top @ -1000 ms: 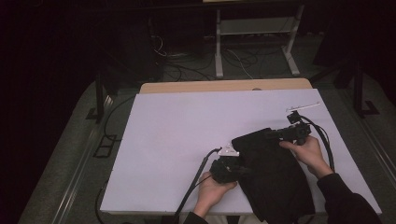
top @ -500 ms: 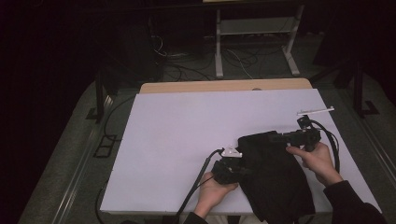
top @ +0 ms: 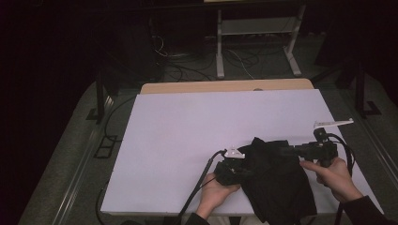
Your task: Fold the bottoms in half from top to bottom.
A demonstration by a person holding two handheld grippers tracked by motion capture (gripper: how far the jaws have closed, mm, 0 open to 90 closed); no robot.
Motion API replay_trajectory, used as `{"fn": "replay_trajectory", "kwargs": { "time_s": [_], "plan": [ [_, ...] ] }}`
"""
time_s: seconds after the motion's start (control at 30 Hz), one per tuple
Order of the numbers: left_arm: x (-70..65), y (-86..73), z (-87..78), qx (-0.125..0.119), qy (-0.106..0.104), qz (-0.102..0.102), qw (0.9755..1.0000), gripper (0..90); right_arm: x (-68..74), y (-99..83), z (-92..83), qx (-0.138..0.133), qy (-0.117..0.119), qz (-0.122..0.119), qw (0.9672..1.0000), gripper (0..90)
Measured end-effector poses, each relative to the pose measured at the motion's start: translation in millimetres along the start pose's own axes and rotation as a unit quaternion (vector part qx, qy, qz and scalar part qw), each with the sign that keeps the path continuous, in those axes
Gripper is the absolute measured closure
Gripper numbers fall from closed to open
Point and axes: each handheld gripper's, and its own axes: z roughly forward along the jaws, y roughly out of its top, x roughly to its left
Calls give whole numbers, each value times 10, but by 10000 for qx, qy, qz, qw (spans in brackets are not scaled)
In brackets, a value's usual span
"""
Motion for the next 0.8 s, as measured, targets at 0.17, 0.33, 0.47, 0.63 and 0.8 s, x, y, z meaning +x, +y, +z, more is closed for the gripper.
{"fn": "replay_trajectory", "kwargs": {
  "time_s": [0.17, 0.33, 0.47, 0.63, 0.8],
  "plan": [
    [-7, 10, 1, 47, 30, 33, 10000, 811, 46, -132, -38, 64, 77, -64, 9999, 825],
    [-5, 18, 3, 74, 68, -26, 9999, 798, 83, -233, -61, 117, 105, -117, 9998, 825],
    [0, 18, -5, 69, 128, -12, 9999, 772, 107, -298, -82, 161, 137, -197, 9996, 824],
    [15, 15, -35, -47, 58, -136, 9999, 667, 138, -380, -94, 266, 158, -444, 9985, 825],
    [56, 44, -149, -408, -126, -286, 9987, 539, 137, -431, -61, 475, 179, -552, 9972, 824]
  ]
}}
